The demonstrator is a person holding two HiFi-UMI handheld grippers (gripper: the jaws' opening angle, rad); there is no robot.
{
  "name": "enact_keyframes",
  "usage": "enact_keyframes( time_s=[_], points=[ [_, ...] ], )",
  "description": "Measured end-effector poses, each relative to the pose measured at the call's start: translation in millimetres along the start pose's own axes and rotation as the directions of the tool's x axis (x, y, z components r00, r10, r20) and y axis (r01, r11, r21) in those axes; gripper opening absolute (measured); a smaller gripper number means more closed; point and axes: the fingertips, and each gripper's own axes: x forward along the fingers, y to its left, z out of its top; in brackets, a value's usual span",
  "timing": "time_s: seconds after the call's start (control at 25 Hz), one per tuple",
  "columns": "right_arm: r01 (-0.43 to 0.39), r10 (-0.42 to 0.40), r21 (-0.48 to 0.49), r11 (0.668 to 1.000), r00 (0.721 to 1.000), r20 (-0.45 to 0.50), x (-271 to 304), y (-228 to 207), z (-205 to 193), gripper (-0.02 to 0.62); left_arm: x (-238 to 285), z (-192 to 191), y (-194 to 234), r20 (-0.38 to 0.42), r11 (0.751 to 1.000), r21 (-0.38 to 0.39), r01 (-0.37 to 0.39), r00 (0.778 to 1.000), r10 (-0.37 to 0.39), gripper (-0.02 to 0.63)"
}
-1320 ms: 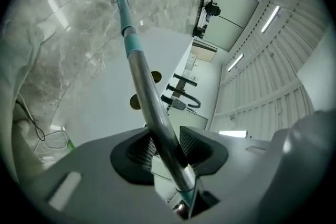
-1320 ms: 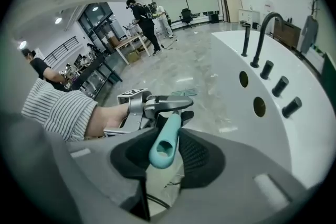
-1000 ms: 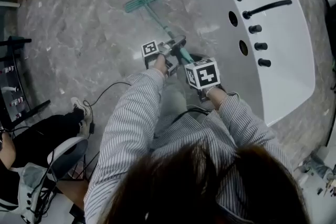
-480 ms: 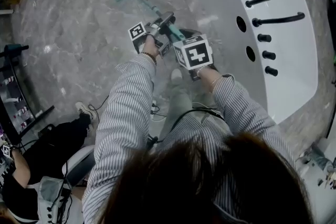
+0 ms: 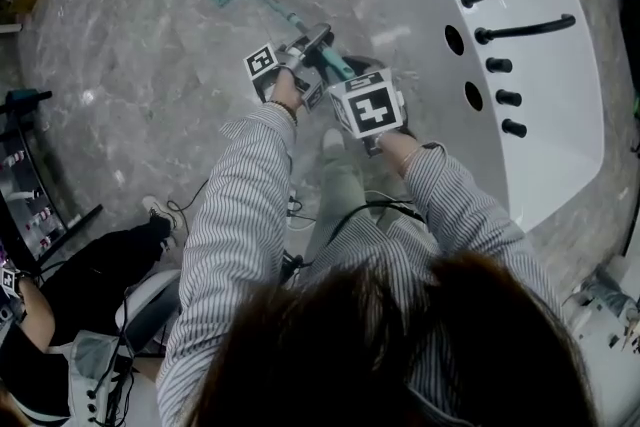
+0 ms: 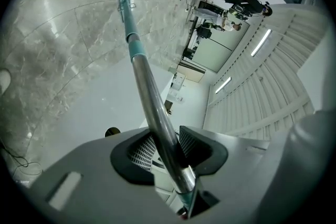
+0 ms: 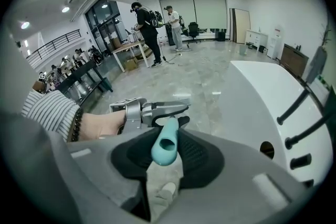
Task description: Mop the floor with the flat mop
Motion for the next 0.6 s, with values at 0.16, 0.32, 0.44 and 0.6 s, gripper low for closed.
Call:
enact_keyframes(
  time_s=[0.16, 0.32, 0.44, 0.6],
  points=[
    [0.001, -0.001, -0.005, 1.000, 1.000, -0.019, -9.4, 1.0, -23.7, 0.110, -7.9, -19.5, 15.6, -0.020, 1.000, 0.012, -0.026, 0.999, 0.026, 0.141],
    [0.000, 0.000, 0.011, 1.000, 1.000, -0.021, -24.5, 1.9, -53.2, 0.110, -19.0, -45.7, 33.6, -0.019, 0.999, 0.012, -0.033, 0.999, 0.033, 0.141],
    [-0.005, 0.005, 0.018, 1.000, 1.000, -0.021, -51.5, -4.0, -88.1, 0.110, -24.1, -86.5, 51.5, -0.042, 0.999, 0.019, -0.042, 0.998, 0.043, 0.141],
    [-0.012, 0.012, 0.027, 1.000, 1.000, -0.011, -88.2, -8.8, -144.8, 0.110, -37.4, -146.3, 84.9, -0.095, 0.996, 0.046, -0.078, 0.992, 0.082, 0.143]
  ],
)
